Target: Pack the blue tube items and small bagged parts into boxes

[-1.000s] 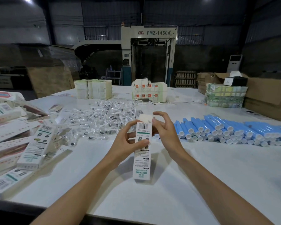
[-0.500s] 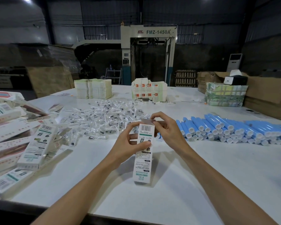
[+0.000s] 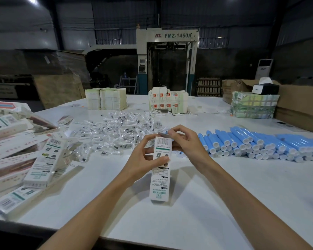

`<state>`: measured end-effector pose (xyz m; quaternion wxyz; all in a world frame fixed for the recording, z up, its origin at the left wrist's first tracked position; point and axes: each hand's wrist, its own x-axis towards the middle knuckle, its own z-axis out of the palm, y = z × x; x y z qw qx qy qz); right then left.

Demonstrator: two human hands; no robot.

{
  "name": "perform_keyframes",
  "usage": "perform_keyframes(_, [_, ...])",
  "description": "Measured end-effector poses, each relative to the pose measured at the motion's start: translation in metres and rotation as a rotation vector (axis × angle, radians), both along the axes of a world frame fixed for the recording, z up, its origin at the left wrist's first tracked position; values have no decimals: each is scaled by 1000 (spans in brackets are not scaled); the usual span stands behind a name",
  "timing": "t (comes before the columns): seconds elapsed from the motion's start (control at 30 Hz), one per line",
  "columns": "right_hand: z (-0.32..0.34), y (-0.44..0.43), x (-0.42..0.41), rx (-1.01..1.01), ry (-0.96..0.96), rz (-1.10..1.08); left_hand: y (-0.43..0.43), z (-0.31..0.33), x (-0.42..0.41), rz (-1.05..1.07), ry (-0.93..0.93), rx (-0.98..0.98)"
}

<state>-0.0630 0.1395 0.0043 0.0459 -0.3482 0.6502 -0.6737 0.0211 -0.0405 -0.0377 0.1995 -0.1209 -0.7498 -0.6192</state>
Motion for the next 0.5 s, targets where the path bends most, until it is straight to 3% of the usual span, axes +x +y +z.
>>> perform_keyframes(0.5, [11,5,5,-27,-123,-48,3,-1,0,-53,-11,7])
